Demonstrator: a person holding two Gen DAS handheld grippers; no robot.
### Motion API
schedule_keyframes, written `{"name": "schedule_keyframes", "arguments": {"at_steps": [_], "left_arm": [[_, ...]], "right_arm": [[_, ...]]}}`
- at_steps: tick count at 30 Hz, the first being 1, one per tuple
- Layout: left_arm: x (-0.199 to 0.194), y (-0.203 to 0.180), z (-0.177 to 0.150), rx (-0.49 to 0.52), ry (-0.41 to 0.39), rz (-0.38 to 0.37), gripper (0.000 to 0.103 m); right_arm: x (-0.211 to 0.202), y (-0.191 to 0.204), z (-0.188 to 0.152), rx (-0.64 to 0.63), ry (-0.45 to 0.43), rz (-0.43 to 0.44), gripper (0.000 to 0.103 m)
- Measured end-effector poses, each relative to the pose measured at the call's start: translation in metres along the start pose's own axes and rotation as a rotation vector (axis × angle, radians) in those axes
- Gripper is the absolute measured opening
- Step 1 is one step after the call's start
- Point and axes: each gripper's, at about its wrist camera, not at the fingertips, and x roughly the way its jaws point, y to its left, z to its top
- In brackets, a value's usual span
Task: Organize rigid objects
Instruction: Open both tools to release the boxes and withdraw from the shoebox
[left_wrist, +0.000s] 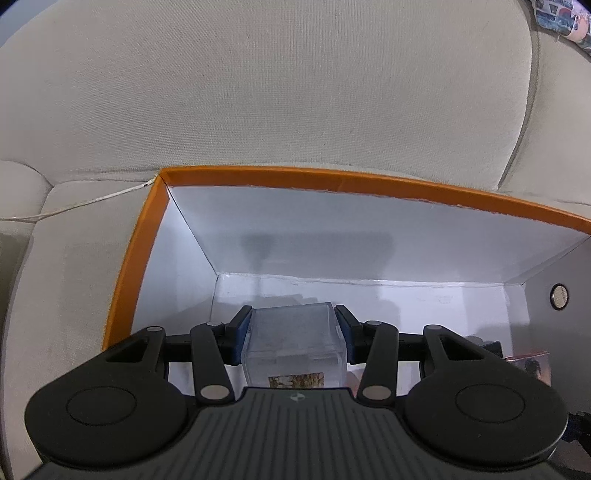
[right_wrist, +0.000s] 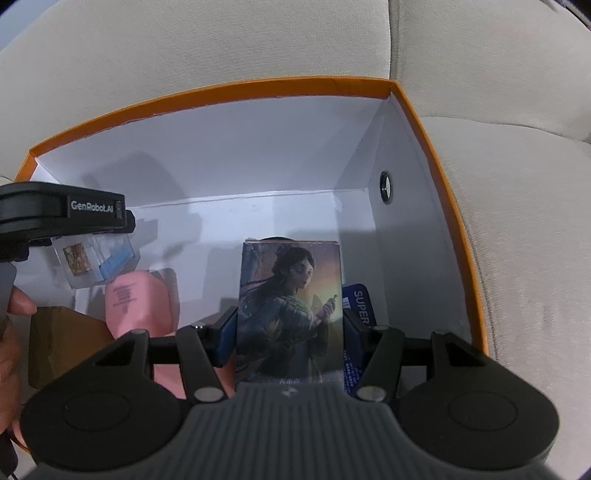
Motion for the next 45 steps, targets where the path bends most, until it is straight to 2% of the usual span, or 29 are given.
{"name": "schedule_keyframes", "arguments": {"at_steps": [9, 14, 16, 25, 30, 32, 35, 39, 42, 45], "left_arm": [[0.005, 0.003, 0.004, -0.015, 0.045, -0.018, 0.056], [0.011, 0.010, 0.005, -0.032, 0.052, -0.049, 0.067], [0.008, 0.011, 0.005, -0.034, 0.049, -0.053, 0.067], [-0.031, 0.017, 0.003, -0.050, -0.011, -0.091, 0.068], [-0.070, 0.020, -0.002, -0.044, -0.025, -0.094, 0.068], [-0.095, 0.025, -0.004, -0.050, -0.054, -0.108, 0.068], [-0.135, 0.031, -0.017, -0.045, -0.110, -0.120, 0.073], [-0.163, 0.048, -0.050, -0.038, -0.126, -0.130, 0.073], [-0.177, 0.057, -0.081, -0.028, -0.106, -0.108, 0.073], [-0.182, 0.064, -0.106, -0.023, -0.076, -0.101, 0.073]], "right_arm": [[0.001, 0.004, 0.000, -0.003, 0.001, -0.007, 0.059], [-0.002, 0.002, 0.001, 0.006, -0.012, 0.001, 0.060], [-0.004, 0.001, 0.000, 0.005, -0.029, 0.011, 0.061], [-0.030, 0.001, -0.006, -0.010, -0.115, 0.036, 0.065], [-0.068, 0.001, -0.013, -0.031, -0.171, 0.048, 0.066], [-0.088, -0.004, -0.016, -0.025, -0.192, 0.063, 0.066], [-0.120, -0.016, -0.024, 0.011, -0.225, 0.094, 0.070], [-0.148, -0.028, -0.050, 0.041, -0.221, 0.142, 0.071], [-0.162, -0.020, -0.074, -0.014, -0.198, 0.140, 0.071], [-0.167, -0.013, -0.098, -0.064, -0.179, 0.123, 0.076]]}}
